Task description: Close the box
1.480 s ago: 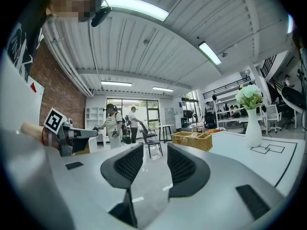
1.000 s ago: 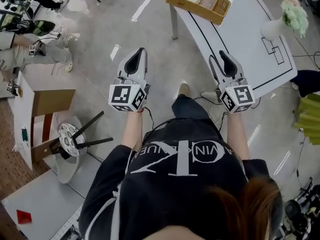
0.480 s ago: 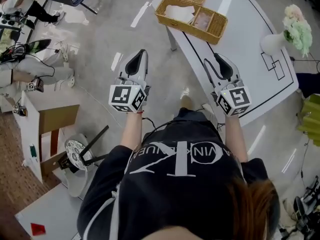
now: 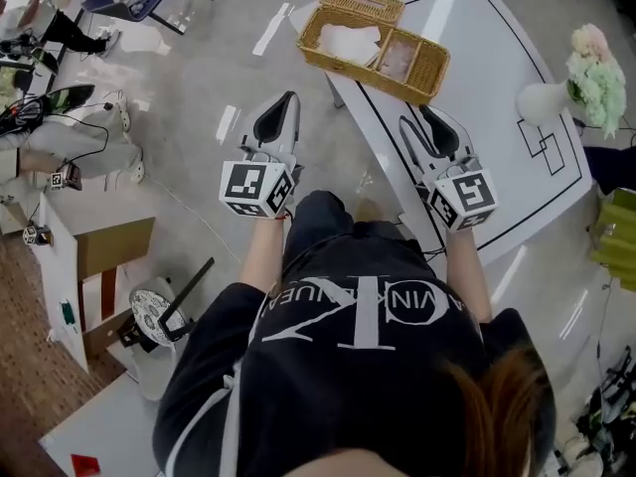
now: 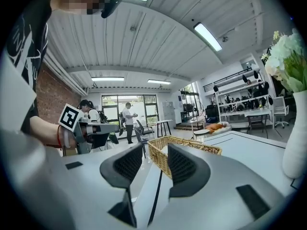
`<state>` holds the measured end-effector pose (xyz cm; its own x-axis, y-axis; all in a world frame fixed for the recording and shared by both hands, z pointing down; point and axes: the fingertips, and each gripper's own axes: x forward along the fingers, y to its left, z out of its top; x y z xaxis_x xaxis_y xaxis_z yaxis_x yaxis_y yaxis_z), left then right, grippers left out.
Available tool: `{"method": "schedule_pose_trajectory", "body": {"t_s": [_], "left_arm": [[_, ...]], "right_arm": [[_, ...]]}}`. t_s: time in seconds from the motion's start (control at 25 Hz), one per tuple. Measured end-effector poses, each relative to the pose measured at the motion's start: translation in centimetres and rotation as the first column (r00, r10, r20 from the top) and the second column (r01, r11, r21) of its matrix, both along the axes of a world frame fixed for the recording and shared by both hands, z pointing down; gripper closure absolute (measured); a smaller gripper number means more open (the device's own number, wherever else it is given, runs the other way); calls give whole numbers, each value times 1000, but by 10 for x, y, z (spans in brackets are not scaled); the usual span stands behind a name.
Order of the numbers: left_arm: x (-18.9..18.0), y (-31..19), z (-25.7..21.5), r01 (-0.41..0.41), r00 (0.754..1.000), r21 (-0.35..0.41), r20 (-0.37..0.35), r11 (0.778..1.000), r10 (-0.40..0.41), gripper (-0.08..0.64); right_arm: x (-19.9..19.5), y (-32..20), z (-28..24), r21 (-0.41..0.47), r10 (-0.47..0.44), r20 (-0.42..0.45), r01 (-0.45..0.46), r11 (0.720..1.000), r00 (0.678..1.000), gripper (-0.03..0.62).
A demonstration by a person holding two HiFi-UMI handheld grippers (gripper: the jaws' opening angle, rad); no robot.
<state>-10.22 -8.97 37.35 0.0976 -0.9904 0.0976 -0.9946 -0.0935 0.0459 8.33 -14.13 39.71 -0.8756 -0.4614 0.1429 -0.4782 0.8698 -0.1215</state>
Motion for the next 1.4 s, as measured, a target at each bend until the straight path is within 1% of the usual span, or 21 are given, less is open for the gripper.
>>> {"method": "schedule_pose_trajectory", "body": {"t_s": [0.16,0.36,0.48,0.6,0.76,0.88,1.0,1.16,1.28,1.4], "left_arm": [[-22,-24,4,7,1000,-5,3,1000,-7,549],[-57,-74,-5,-21,999,6,26,1000,21,549],[-70,-109,-14,-64,997,21,32,998,63,549],[-76,-143,-9,-123,992,12,22,992,122,549],[-85,-178,1,-187,982,-11,0,982,187,549],[-94,-201,6,-224,975,-17,-14,974,224,549],[-102,-223,13,-259,965,-21,-34,966,258,549],[-110,-251,17,-312,950,-26,-43,950,311,549],[-117,-269,18,-344,938,-27,-51,939,342,549],[-124,-284,22,-377,925,-29,-58,926,375,549]], "right_arm": [[-5,-17,-1,-16,27,17,-26,1000,999,431],[-16,-46,-5,-24,88,26,-87,996,996,431],[-30,-68,-6,-30,117,14,-116,993,993,433],[-44,-92,-7,-39,135,-17,-135,990,991,433],[-65,-116,-8,-52,154,-66,-158,986,986,433],[-77,-133,-7,-63,180,-86,-186,981,980,433],[-84,-150,-3,-80,220,-102,-228,970,970,433],[-91,-173,0,-96,271,-122,-283,954,955,434],[-100,-187,2,-114,295,-127,-310,944,947,436],[-108,-202,6,-116,317,-155,-336,935,936,436]]}}
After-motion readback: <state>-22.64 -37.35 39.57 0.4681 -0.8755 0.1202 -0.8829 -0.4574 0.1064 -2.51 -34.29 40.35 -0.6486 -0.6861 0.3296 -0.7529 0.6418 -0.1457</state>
